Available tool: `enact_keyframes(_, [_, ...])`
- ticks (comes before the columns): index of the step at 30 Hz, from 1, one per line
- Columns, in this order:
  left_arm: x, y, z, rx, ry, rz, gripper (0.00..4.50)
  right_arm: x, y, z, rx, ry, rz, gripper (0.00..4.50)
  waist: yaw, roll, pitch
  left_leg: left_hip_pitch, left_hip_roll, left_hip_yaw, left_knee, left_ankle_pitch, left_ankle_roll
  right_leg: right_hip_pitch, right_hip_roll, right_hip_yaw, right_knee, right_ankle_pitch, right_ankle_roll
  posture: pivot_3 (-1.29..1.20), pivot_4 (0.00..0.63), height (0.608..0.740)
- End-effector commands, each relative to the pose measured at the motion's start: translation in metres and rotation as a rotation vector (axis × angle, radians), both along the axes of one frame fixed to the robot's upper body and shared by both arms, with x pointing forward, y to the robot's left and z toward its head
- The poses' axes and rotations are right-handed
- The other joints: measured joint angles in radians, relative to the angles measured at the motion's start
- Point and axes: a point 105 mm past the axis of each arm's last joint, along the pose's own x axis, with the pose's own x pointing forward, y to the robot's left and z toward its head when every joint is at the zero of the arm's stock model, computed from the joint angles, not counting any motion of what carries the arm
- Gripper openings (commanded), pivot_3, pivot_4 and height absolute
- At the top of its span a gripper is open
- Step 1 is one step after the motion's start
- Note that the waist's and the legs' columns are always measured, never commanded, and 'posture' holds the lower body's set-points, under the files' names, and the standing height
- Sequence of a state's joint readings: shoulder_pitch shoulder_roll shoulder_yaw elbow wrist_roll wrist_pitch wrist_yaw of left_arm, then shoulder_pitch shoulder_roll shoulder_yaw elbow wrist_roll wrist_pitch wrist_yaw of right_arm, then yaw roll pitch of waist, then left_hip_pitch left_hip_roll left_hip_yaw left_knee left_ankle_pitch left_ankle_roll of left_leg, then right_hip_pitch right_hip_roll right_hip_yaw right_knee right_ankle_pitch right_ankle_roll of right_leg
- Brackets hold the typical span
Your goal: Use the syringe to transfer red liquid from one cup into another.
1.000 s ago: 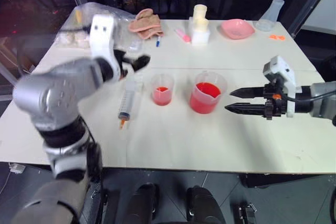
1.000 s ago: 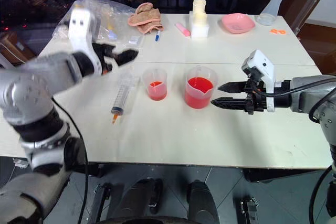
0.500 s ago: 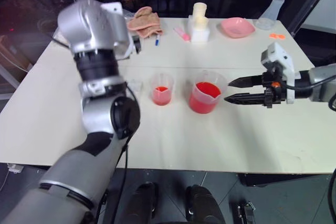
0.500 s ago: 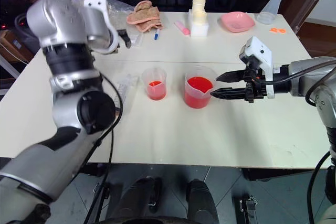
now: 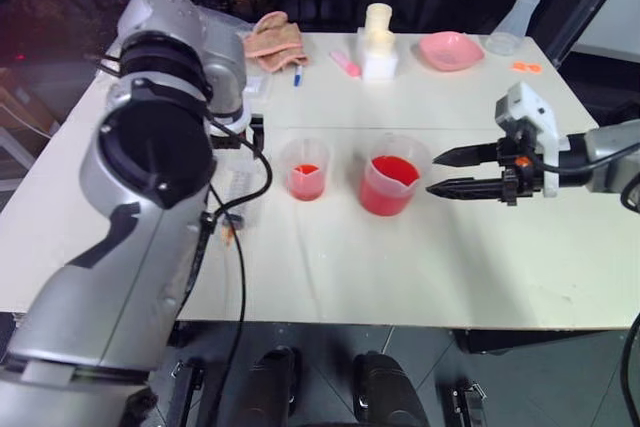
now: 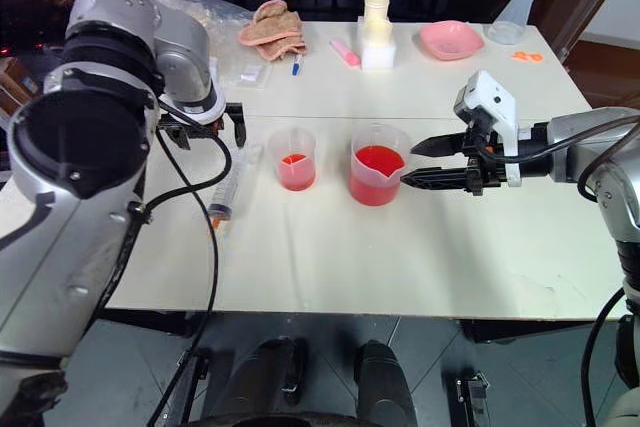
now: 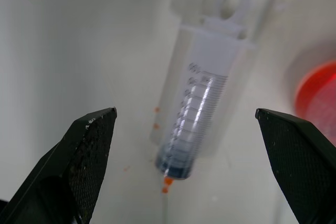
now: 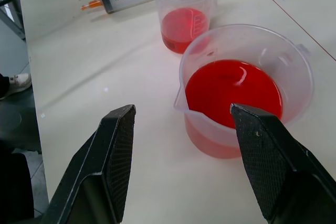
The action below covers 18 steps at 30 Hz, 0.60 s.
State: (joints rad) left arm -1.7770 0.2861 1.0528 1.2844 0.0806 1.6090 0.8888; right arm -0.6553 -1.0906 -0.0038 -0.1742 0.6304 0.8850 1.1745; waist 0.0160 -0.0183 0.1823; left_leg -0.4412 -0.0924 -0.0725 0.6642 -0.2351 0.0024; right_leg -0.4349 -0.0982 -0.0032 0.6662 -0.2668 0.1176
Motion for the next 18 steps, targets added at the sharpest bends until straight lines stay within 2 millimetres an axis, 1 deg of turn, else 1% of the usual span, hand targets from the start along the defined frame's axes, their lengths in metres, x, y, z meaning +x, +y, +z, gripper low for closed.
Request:
enact_keyframes(1, [-0.003,-0.003,0.008,0.005,0.0,-0.047,4.48,-0.003,0.0,0.01,0.005,-0.053,0.004,2.99,-0.001,0.0,0.0,-0.001,0.0,0.0,0.0,0.0,0.0,-0.001,0.0,0.0,0.0,0.0,0.0,0.0,0.15,0.74])
enact_keyframes(4, [-0.003,-0.002,0.005,0.024,0.013,-0.06,4.48,-0.004,0.0,0.01,0.008,-0.055,-0.001,2.99,-0.001,0.0,0.0,-0.001,0.0,0.0,0.0,0.0,0.0,-0.001,0.0,0.0,0.0,0.0,0.0,0.0,0.15,0.74])
enact_keyframes(6, [-0.002,0.001,-0.002,0.02,0.021,-0.052,4.48,-0.005,-0.001,0.01,0.008,-0.056,-0.007,2.99,-0.002,0.0,0.0,-0.001,0.0,0.0,0.0,0.0,0.0,-0.002,0.0,0.0,0.0,0.0,0.0,0.0,0.15,0.74])
enact_keyframes(8, [-0.001,-0.001,-0.007,0.013,0.02,-0.059,4.48,-0.006,-0.001,0.01,0.009,-0.057,-0.011,2.99,-0.004,0.0,0.0,-0.001,0.0,0.0,0.0,0.0,0.0,-0.002,0.0,0.0,0.001,0.0,0.0,0.0,0.15,0.74])
enact_keyframes(11, [0.003,0.0,-0.011,0.074,0.004,-0.056,4.48,-0.007,-0.001,0.01,0.012,-0.062,-0.021,2.99,-0.003,0.0,0.0,-0.001,0.0,0.001,0.0,0.0,0.0,-0.002,0.0,0.001,0.001,0.0,0.0,0.0,0.15,0.74])
enact_keyframes(13, [0.003,-0.003,-0.017,0.068,0.011,-0.071,4.48,-0.008,0.0,0.01,0.015,-0.061,-0.023,2.99,-0.003,0.0,0.0,-0.001,0.0,0.001,0.001,0.0,0.0,-0.002,0.0,0.001,0.001,0.0,0.0,0.0,0.15,0.74])
enact_keyframes(18, [0.006,-0.005,-0.032,0.05,0.011,-0.079,4.48,-0.011,0.0,0.009,0.016,-0.058,-0.028,2.99,-0.004,0.0,0.0,-0.001,0.0,0.001,0.001,0.0,0.0,-0.002,0.0,0.002,0.002,0.0,0.0,0.0,0.15,0.74])
